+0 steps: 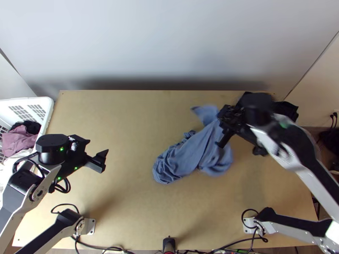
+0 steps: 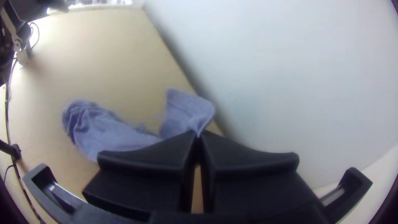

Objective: Fold the t-shirt

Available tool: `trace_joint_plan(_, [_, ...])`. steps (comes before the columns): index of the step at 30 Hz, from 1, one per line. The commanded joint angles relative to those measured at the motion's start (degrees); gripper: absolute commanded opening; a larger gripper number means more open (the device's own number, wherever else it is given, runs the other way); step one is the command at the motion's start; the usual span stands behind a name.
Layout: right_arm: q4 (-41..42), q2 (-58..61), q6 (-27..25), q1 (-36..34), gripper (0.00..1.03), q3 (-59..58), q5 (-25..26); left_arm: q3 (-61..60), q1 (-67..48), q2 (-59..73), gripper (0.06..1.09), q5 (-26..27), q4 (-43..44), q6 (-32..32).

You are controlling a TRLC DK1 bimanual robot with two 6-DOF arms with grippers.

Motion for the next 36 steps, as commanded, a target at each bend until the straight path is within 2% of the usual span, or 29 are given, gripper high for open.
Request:
trace_joint_plan(1, [-0.8,-6.5,-4.8,7.2,0.03,13.5,11.4,-0.1,-1.7,0.3,1.04,0.2,1.2,-0.5])
trace_joint_plan(3, [-1.1,-7.4,-7.0,6.7,0.03,15.2,13.9,-0.2,-2.4,0.5,1.04,0.2,1.7,-1.0])
trace_joint_plan(11, [0.6,-10.5,-15.3,4.9,0.03,20.5,17.9,-3.2,-3.0,-0.3,1.04,4.1,2.3,-6.2])
trace_joint_plan(15, [2.1,-10.9,-17.2,5.0,0.03,21.2,18.7,-4.9,-4.0,-0.3,1.04,6.1,2.8,-7.0])
trace_joint_plan(22, [-0.3,-10.6,-15.9,4.5,0.03,17.0,19.2,-10.3,-5.6,3.6,1.04,18.2,4.4,-12.6])
trace_joint_plan(25, [-2.6,-11.6,-14.6,3.3,0.03,14.0,19.2,-10.8,-8.1,6.1,1.04,18.1,6.4,-11.7])
trace_joint_plan(32, [-13.6,-11.8,-4.8,-2.0,0.03,13.7,16.5,-10.7,-12.5,13.6,1.04,17.3,18.5,-10.6])
trace_joint_plan(36, [-17.1,-12.5,-2.7,-4.9,0.03,13.5,15.6,-8.6,-16.2,23.1,1.04,17.1,25.0,-9.7])
